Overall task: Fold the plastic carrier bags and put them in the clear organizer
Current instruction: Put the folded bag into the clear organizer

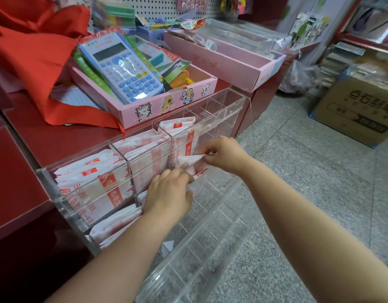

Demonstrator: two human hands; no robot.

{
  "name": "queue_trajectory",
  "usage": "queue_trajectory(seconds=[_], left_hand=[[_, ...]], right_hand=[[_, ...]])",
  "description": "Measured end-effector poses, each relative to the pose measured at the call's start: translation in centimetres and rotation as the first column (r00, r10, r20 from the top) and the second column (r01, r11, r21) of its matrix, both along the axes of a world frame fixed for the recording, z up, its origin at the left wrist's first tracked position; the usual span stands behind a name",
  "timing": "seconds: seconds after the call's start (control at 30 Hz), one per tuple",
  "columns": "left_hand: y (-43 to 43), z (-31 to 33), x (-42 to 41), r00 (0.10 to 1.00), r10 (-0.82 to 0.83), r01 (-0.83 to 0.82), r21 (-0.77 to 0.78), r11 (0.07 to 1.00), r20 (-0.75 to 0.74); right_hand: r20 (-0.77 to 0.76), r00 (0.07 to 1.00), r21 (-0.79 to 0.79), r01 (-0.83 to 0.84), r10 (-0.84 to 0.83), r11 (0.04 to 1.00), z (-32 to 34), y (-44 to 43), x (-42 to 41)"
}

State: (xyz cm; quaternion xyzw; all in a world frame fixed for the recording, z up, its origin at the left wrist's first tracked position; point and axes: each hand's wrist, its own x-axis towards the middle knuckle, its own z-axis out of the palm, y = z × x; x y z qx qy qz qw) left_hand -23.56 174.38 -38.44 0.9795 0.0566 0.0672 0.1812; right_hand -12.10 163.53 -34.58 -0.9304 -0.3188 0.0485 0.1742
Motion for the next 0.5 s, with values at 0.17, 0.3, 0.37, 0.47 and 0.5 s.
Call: queue_trajectory(seconds=[0.17, 0.3, 0.37, 0.47, 0.5], left_hand=[[-0.1, -0.4, 0.0, 1.0, 0.028, -0.028, 0.068, 0.997, 0.002], [-0.1, -0.5, 0.0, 1.0, 0.016, -0.017, 0.106, 0.994, 0.002], [0.0, -0.6, 0.1, 1.0, 0.008, -0.01, 0.088, 0.996, 0.015], [0.1, -0.6, 0.0, 0.999, 0.004, -0.006, 0.054, 0.999, 0.036], [0.1, -0.6, 0.0, 0.999, 0.002, -0.004, 0.044, 0.999, 0.04]], right_hand=[[0.012, 0.998, 0.14, 0.053, -0.055, 0.989, -1.0, 0.9, -0.2], [0.027, 0.999, 0.011, -0.017, 0.017, 1.0, -1.9, 1.2, -0.3], [-0.003, 0.999, -0.072, -0.044, 0.044, 0.996, -2.0, 1.2, -0.3], [-0.046, 0.998, -0.039, -0.043, 0.041, 0.998, -1.5, 1.0, -0.2], [-0.059, 0.998, 0.005, -0.026, 0.026, 1.0, -1.3, 0.8, -0.2]])
